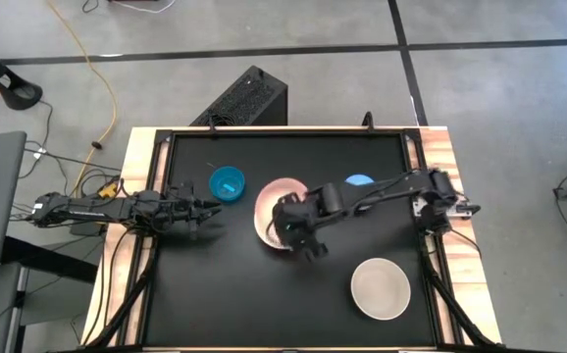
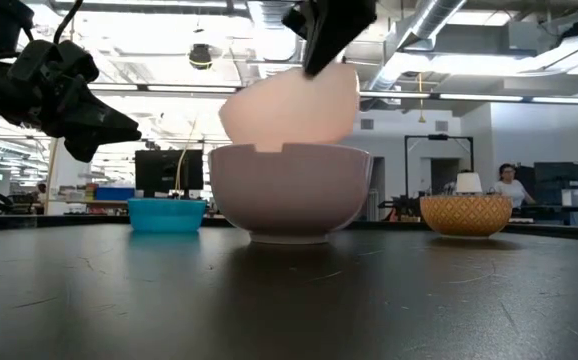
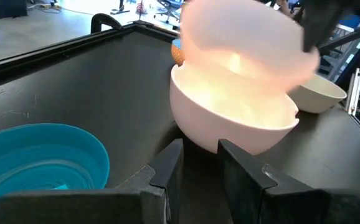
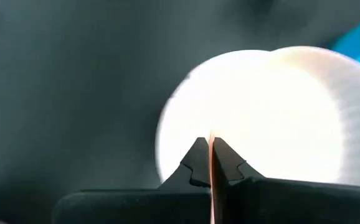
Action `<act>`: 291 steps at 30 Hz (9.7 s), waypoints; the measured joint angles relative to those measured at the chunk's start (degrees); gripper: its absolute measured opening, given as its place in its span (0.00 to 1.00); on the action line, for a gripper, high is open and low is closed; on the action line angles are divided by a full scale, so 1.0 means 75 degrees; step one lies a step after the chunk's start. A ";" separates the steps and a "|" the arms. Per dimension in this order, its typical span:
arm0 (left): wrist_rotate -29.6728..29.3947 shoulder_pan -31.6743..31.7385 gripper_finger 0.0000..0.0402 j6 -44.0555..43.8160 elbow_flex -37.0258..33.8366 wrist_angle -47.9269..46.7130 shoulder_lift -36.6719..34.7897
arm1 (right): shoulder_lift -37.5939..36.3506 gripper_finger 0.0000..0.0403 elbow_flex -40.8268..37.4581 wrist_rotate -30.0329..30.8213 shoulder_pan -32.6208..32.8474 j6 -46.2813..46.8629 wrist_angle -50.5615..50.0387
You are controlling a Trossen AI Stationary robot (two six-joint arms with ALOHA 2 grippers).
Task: Nest bowls inside each other
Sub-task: Stack the pink bowl on top of the white bowl, then stack the gray bowl on top of the pink bowl
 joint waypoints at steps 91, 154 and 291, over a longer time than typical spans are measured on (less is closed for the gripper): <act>-0.0169 0.0001 0.22 -0.0146 0.0000 0.0008 0.0007 | -0.1021 0.01 -0.3508 0.2398 0.0732 0.4602 0.2644; 0.0012 0.0001 0.22 -0.0083 0.0000 -0.0015 0.0015 | -0.4048 0.38 -0.7237 -0.0635 0.3218 1.1244 -0.0341; 0.0064 0.0002 0.22 -0.0125 0.0000 -0.0027 0.0015 | 0.0082 0.33 -0.0137 -0.0635 -0.2588 0.4701 -0.0149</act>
